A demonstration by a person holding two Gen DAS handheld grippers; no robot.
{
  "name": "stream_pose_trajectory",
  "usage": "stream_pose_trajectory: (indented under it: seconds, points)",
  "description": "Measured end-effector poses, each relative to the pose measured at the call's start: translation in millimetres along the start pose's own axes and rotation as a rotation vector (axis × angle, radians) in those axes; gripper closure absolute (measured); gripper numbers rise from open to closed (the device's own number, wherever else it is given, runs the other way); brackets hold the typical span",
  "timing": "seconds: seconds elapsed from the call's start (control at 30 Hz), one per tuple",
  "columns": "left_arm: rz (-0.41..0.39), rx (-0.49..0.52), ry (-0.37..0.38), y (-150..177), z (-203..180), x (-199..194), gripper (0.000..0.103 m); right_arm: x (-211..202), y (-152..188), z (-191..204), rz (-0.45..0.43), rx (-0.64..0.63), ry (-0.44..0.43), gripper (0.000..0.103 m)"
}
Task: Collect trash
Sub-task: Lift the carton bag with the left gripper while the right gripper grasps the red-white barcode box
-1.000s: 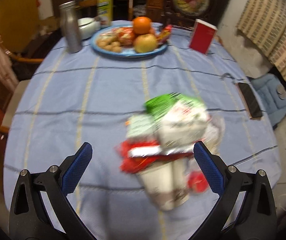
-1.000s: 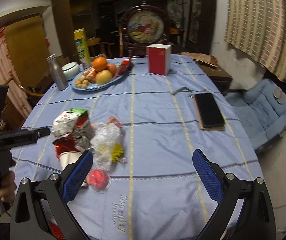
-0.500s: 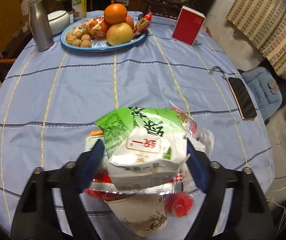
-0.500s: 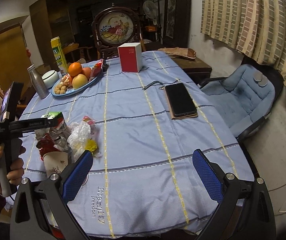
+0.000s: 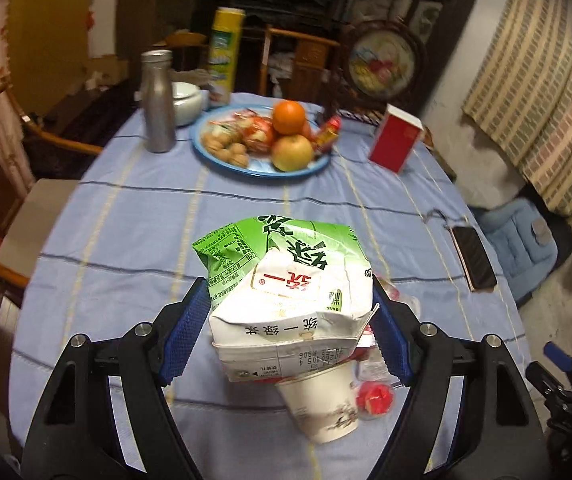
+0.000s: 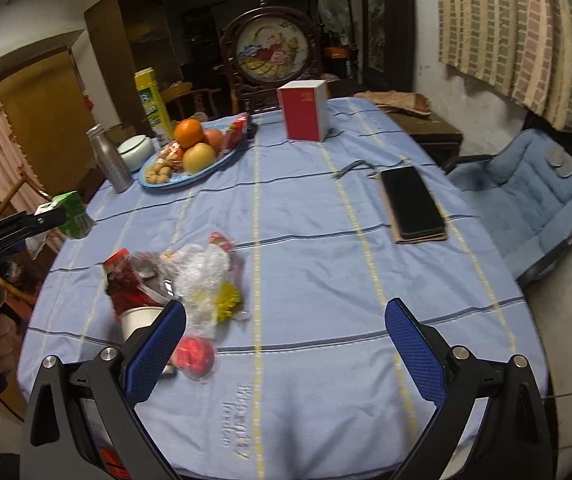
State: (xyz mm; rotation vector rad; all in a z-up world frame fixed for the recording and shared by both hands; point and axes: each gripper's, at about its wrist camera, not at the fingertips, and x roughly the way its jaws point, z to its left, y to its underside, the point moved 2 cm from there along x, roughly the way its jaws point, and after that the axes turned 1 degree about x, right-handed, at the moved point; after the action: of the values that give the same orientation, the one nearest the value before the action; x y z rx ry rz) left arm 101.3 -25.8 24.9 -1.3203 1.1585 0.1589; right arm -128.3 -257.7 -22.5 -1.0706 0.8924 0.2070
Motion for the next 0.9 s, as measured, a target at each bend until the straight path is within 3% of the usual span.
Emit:
stream_pose_trajectory:
  seconds: [0.5, 0.9]
  points:
    - [0.011, -0.171, -0.200, 59.7, 82.7, -58.7, 0.028, 57.1, -4.3, 78.4, 0.109, -0.145, -0.194, 0.005]
    - [0.003, -0.290, -0.359, 101.7, 125.8, -107.3, 0.028, 98.6, -34.3, 198.9, 0.091, -0.398, -0.371, 0.006]
